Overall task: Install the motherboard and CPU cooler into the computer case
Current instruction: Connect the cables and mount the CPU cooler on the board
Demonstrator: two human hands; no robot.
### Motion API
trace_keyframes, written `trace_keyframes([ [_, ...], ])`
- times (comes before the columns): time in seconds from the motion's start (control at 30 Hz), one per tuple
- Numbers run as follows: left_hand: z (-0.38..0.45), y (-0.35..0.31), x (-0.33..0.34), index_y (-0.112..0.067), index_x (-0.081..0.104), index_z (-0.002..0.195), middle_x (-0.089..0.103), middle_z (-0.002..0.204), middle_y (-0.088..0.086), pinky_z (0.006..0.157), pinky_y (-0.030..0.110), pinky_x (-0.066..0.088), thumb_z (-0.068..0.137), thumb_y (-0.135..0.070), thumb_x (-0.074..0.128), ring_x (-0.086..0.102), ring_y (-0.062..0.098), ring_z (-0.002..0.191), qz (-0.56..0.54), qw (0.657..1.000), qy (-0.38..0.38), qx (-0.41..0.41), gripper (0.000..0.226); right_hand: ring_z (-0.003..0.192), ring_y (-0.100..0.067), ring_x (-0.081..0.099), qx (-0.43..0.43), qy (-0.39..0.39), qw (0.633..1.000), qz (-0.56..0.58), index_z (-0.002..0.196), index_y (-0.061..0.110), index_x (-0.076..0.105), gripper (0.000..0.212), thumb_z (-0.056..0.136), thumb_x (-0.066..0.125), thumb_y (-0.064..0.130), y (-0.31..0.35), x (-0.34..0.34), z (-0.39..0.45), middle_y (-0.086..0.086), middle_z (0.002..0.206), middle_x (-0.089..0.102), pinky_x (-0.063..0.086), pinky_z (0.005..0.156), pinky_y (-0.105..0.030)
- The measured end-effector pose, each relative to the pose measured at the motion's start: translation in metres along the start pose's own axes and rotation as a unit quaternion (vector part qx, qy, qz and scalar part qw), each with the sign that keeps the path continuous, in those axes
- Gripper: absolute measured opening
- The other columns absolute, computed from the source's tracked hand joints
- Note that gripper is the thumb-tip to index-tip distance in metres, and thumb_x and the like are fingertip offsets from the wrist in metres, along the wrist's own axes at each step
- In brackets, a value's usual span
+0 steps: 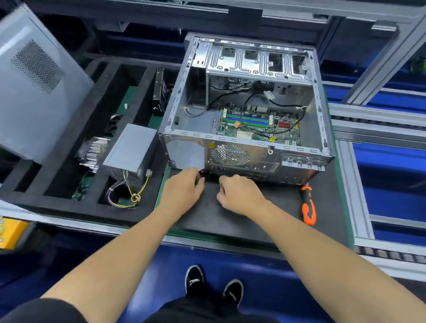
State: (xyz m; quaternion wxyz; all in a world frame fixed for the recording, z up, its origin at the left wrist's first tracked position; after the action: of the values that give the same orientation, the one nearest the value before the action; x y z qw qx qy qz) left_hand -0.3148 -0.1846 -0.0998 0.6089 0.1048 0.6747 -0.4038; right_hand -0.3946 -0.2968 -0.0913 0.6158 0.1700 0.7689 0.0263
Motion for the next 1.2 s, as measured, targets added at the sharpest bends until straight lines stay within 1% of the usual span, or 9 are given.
trace_keyframes([
  [0.13, 0.006, -0.001, 0.010, -0.012, 0.050, 0.077, 0.062, 0.079, 0.008, 0.059, 0.033, 0.041, 0.089, -0.034, 0.058, 0.059, 0.030, 0.077, -0.039, 0.993, 0.001, -0.108, 0.026, 0.070, -0.031, 0.055, 0.060, -0.002, 0.991, 0.117, 0.079, 0.009, 0.054, 0.014, 0.086, 0.051, 0.020, -0.003, 0.007, 0.009, -0.008, 0.072, 0.056, 0.039, 0.056, -0.034],
  [0.27, 0.001, -0.011, 0.016, -0.013, 0.050, 0.074, 0.064, 0.079, 0.012, 0.057, 0.032, 0.036, 0.087, -0.032, 0.062, 0.059, 0.031, 0.078, -0.080, 0.982, -0.026, -0.169, 0.026, 0.063, -0.028, 0.051, 0.089, -0.018, 0.986, 0.143, 0.072, 0.012, 0.047, 0.018, 0.088, 0.048, 0.020, -0.006, 0.015, 0.010, -0.003, 0.066, 0.048, 0.037, 0.054, -0.033],
  [0.4, -0.002, -0.018, 0.018, -0.009, 0.061, 0.076, 0.066, 0.081, 0.014, 0.059, 0.031, 0.035, 0.087, -0.027, 0.061, 0.057, 0.032, 0.082, -0.126, 0.967, -0.058, -0.211, 0.021, 0.062, -0.028, 0.048, 0.084, -0.016, 0.987, 0.138, 0.066, 0.018, 0.039, 0.026, 0.090, 0.046, 0.021, -0.008, 0.017, 0.010, -0.008, 0.071, 0.054, 0.035, 0.055, -0.034],
  [0.5, 0.000, -0.019, 0.022, -0.012, 0.055, 0.066, 0.065, 0.074, 0.014, 0.056, 0.031, 0.034, 0.086, -0.023, 0.059, 0.055, 0.031, 0.074, -0.138, 0.965, -0.048, -0.219, 0.024, 0.064, -0.028, 0.050, 0.079, -0.008, 0.988, 0.131, 0.074, 0.013, 0.047, 0.019, 0.091, 0.044, 0.021, -0.008, 0.017, 0.011, -0.012, 0.079, 0.060, 0.033, 0.055, -0.033],
  [0.6, 0.004, -0.019, 0.022, -0.011, 0.053, 0.063, 0.064, 0.073, 0.016, 0.055, 0.031, 0.032, 0.084, -0.017, 0.058, 0.050, 0.029, 0.068, -0.152, 0.957, -0.053, -0.241, 0.023, 0.068, -0.029, 0.050, 0.065, 0.002, 0.992, 0.105, 0.080, 0.011, 0.048, 0.016, 0.092, 0.044, 0.021, -0.006, 0.017, 0.010, -0.013, 0.084, 0.061, 0.032, 0.058, -0.033],
  [0.77, 0.004, -0.022, 0.025, -0.009, 0.056, 0.066, 0.065, 0.070, 0.012, 0.055, 0.031, 0.035, 0.083, -0.014, 0.055, 0.054, 0.031, 0.068, -0.177, 0.956, -0.063, -0.226, 0.018, 0.082, -0.037, 0.060, 0.051, 0.006, 0.994, 0.100, 0.083, 0.012, 0.049, 0.015, 0.094, 0.043, 0.021, -0.005, 0.017, 0.010, -0.017, 0.093, 0.065, 0.037, 0.063, -0.035],
  [0.97, 0.008, -0.020, 0.020, -0.002, 0.067, 0.075, 0.067, 0.073, 0.015, 0.062, 0.034, 0.039, 0.082, -0.010, 0.056, 0.055, 0.032, 0.072, -0.180, 0.965, -0.064, -0.181, 0.016, 0.083, -0.038, 0.060, 0.050, 0.000, 0.993, 0.105, 0.083, 0.012, 0.048, 0.014, 0.092, 0.044, 0.022, -0.006, 0.018, 0.011, -0.018, 0.093, 0.066, 0.036, 0.063, -0.034],
  [1.07, 0.007, -0.017, 0.021, -0.001, 0.064, 0.072, 0.066, 0.070, 0.014, 0.060, 0.035, 0.038, 0.083, -0.009, 0.057, 0.055, 0.031, 0.069, -0.189, 0.968, -0.049, -0.156, 0.016, 0.083, -0.038, 0.059, 0.047, -0.001, 0.993, 0.107, 0.084, 0.012, 0.049, 0.014, 0.092, 0.044, 0.022, -0.007, 0.018, 0.012, -0.018, 0.093, 0.066, 0.036, 0.063, -0.035],
  [1.2, 0.004, -0.007, 0.020, -0.004, 0.063, 0.073, 0.059, 0.064, 0.004, 0.058, 0.027, 0.029, 0.087, -0.013, 0.059, 0.053, 0.027, 0.068, -0.212, 0.967, -0.027, -0.141, 0.017, 0.083, -0.036, 0.058, 0.044, 0.015, 0.993, 0.111, 0.085, 0.013, 0.050, 0.013, 0.092, 0.045, 0.023, -0.008, 0.018, 0.014, -0.018, 0.092, 0.064, 0.037, 0.064, -0.036],
])
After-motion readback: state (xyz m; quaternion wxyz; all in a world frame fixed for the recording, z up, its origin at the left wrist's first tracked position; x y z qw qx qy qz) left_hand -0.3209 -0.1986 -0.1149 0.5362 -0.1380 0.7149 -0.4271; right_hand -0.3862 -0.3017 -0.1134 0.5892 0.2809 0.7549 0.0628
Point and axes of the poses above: each hand's wrist, its own z-axis towards the middle knuckle, its own x-axis out of the palm, y = z × x, the point moved 6 cm from there along z, towards the middle knuckle
